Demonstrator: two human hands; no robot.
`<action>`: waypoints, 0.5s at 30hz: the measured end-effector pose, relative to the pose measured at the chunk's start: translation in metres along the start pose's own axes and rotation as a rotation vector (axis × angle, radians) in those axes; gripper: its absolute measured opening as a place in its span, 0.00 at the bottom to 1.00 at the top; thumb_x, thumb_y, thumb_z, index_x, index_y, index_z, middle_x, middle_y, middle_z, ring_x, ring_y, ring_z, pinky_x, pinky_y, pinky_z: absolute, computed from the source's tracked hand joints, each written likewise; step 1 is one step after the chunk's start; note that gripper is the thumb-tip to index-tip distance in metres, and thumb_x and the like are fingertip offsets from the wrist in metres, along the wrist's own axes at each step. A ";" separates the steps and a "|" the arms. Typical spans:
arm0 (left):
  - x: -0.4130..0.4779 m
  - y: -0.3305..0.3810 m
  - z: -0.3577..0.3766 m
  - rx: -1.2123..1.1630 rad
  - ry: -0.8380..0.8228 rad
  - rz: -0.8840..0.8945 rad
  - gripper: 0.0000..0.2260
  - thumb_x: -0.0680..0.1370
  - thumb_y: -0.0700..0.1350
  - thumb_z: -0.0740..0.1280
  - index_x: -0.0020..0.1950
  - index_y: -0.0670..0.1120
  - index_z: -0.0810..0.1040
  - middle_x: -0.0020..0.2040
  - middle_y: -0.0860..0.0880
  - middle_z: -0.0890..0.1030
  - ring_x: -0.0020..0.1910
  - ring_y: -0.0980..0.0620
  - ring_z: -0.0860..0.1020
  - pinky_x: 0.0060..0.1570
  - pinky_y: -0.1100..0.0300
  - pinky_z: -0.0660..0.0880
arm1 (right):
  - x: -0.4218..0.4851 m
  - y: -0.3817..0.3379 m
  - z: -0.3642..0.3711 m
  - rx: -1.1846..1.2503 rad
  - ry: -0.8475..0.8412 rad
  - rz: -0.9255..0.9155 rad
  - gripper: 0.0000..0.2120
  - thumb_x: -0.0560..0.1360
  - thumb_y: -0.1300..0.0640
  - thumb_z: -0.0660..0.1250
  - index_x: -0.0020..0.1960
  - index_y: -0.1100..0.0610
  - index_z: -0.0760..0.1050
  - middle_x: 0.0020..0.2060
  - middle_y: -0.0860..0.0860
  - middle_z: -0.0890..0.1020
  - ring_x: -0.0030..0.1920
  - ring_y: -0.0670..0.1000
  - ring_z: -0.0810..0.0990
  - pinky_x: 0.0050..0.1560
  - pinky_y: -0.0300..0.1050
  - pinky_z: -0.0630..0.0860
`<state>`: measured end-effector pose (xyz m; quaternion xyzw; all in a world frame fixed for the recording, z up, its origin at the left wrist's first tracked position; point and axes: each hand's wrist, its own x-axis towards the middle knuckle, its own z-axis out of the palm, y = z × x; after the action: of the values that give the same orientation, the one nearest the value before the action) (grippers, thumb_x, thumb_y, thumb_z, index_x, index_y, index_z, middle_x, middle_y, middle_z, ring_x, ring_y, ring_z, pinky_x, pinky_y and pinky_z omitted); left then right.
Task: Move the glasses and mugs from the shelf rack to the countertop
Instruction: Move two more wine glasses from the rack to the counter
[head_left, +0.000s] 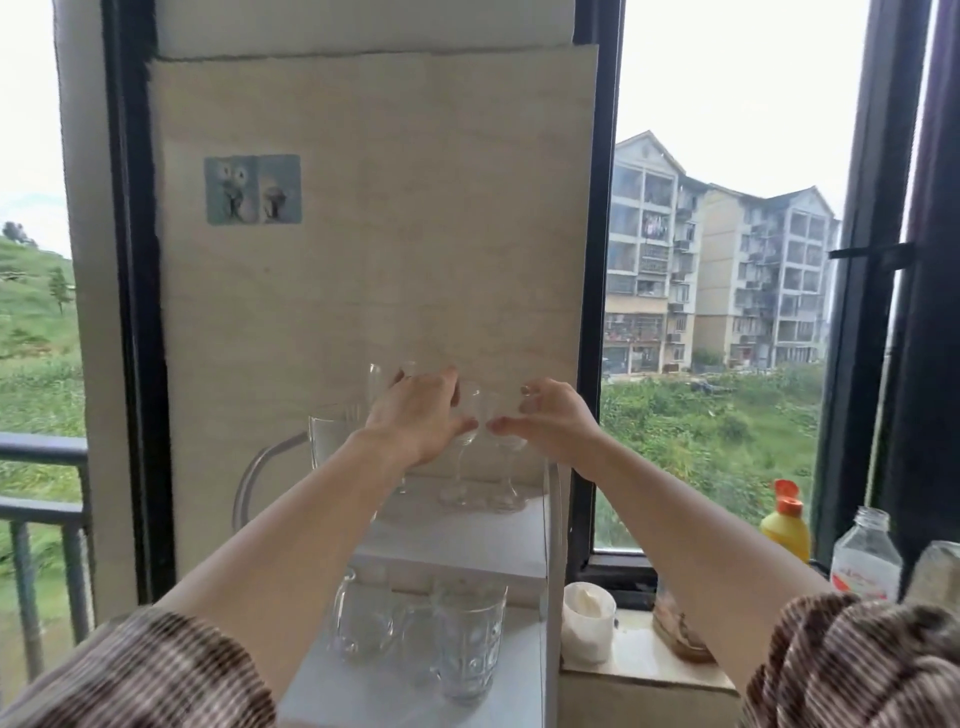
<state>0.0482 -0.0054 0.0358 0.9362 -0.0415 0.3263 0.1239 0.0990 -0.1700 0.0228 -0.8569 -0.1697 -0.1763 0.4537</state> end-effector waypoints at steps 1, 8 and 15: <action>-0.001 -0.002 -0.003 -0.044 0.025 -0.002 0.13 0.73 0.55 0.69 0.46 0.49 0.69 0.45 0.46 0.78 0.46 0.44 0.73 0.43 0.56 0.64 | -0.002 -0.002 -0.001 0.031 0.015 -0.008 0.36 0.63 0.48 0.79 0.66 0.59 0.71 0.58 0.53 0.78 0.55 0.51 0.78 0.54 0.44 0.76; -0.002 0.005 -0.039 -0.395 0.348 0.146 0.12 0.74 0.51 0.69 0.46 0.49 0.67 0.46 0.50 0.71 0.37 0.47 0.72 0.38 0.57 0.63 | -0.015 -0.039 -0.041 0.254 0.265 -0.101 0.35 0.63 0.50 0.79 0.66 0.57 0.71 0.55 0.53 0.81 0.51 0.50 0.81 0.52 0.50 0.80; -0.019 0.079 -0.045 -0.488 0.382 0.345 0.12 0.74 0.51 0.70 0.49 0.48 0.70 0.51 0.52 0.73 0.39 0.55 0.73 0.38 0.61 0.65 | -0.070 -0.029 -0.122 0.207 0.379 -0.129 0.31 0.65 0.52 0.78 0.64 0.58 0.71 0.50 0.50 0.80 0.50 0.52 0.81 0.49 0.46 0.81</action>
<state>-0.0060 -0.0696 0.0744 0.7802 -0.2517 0.4922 0.2927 0.0061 -0.2659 0.0765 -0.7447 -0.1533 -0.3445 0.5506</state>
